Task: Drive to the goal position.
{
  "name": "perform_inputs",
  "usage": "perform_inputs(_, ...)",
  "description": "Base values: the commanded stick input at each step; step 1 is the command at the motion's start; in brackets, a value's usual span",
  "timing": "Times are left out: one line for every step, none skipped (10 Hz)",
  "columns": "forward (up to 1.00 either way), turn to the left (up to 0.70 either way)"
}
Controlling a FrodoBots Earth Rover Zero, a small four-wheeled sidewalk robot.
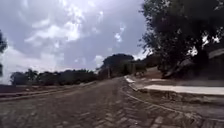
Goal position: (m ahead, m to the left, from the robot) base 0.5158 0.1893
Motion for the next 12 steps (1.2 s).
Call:
perform_inputs(0.7, 0.0)
perform_inputs(0.7, 0.0)
perform_inputs(0.7, 0.0)
perform_inputs(0.7, 0.0)
perform_inputs(0.7, 0.0)
perform_inputs(0.7, 0.0)
perform_inputs(0.61, 0.0)
perform_inputs(0.0, 0.0)
perform_inputs(0.0, 0.0)
perform_inputs(0.0, 0.0)
perform_inputs(0.0, 0.0)
perform_inputs(0.0, 0.0)
